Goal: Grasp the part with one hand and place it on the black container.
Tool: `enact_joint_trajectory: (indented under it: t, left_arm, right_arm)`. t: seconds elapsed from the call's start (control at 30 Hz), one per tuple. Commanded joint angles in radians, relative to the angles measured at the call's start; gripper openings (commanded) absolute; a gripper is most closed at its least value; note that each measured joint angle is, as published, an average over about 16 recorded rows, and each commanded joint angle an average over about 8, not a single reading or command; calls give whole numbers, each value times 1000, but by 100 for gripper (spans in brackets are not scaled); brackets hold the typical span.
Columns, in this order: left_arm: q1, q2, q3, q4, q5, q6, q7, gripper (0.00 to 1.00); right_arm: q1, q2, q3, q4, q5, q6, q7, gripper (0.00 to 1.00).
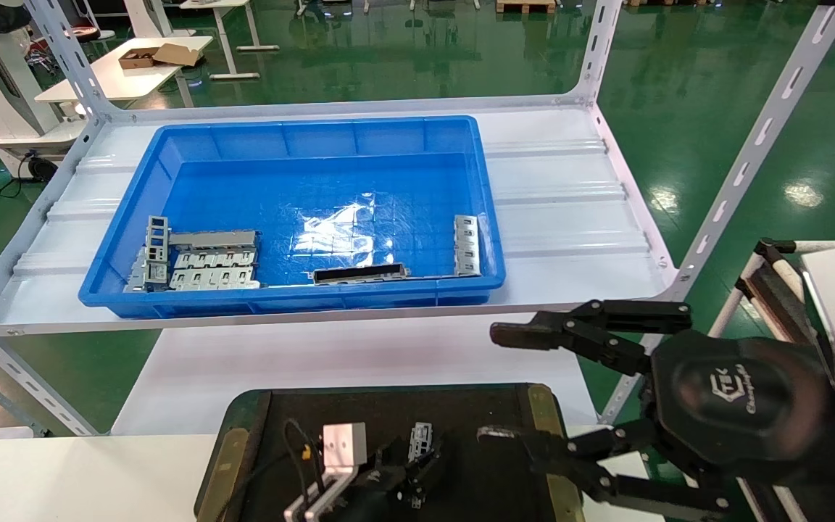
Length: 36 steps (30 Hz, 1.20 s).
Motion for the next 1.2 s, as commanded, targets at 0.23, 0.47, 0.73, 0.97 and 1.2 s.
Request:
enact_joint_trajectory:
  t: [0.23, 0.47, 0.73, 0.97, 1.2]
  left_arm:
    - [17, -136, -88, -99, 38, 229, 53, 100]
    - [52, -239, -223, -112, -1, 529, 196, 100]
    - [91, -330, -345, -67, -97, 868, 376, 100]
    - [73, -414, -382, -8, -131, 1103, 465, 100]
    - [34, -503, -400, 36, -145, 1297, 515, 100]
  right_arm:
    - [0, 0, 0, 0, 0, 0, 0, 100]
    - [0, 0, 0, 0, 0, 0, 0, 100]
    - [0, 0, 0, 0, 0, 0, 0, 100]
    - [0, 0, 0, 0, 0, 0, 0, 100]
    - [0, 0, 0, 0, 0, 0, 0, 100]
